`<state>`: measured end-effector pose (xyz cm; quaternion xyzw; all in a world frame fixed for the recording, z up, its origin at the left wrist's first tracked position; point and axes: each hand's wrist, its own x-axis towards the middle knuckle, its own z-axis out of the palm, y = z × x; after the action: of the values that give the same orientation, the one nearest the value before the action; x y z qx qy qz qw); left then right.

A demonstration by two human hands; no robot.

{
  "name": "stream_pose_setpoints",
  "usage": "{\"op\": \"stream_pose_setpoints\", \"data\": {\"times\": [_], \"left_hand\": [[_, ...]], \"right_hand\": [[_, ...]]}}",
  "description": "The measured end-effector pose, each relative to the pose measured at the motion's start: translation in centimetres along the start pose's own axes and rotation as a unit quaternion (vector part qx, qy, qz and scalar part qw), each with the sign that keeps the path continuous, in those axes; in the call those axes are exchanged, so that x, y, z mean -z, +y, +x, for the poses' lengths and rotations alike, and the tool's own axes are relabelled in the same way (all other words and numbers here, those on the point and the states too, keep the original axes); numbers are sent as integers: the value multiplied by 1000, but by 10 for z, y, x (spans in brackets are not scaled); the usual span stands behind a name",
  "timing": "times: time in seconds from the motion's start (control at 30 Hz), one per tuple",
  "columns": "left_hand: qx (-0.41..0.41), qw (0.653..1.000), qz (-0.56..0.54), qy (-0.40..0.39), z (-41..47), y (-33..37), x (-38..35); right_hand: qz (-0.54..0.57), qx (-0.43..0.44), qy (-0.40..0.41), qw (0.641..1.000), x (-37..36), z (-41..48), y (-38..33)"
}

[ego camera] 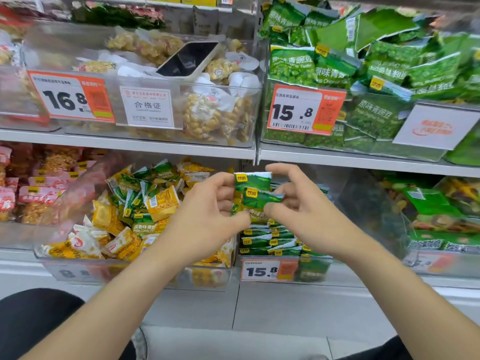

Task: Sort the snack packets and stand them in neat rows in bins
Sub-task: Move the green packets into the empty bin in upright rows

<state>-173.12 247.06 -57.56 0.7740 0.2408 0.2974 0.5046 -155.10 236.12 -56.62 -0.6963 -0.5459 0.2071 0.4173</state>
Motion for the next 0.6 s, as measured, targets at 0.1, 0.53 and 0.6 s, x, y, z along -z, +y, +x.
{"op": "stream_pose_setpoints", "data": {"times": [0.1, 0.53, 0.6], "left_hand": [[-1, 999, -11, -35, 3, 2, -7], [-62, 993, 105, 3, 17, 0, -59], [-64, 992, 112, -3, 19, -1, -68]], "right_hand": [[26, 13, 3, 1000, 12, -8, 8], [-26, 42, -56, 997, 59, -26, 37], [-6, 31, -75, 997, 70, -29, 43]]}}
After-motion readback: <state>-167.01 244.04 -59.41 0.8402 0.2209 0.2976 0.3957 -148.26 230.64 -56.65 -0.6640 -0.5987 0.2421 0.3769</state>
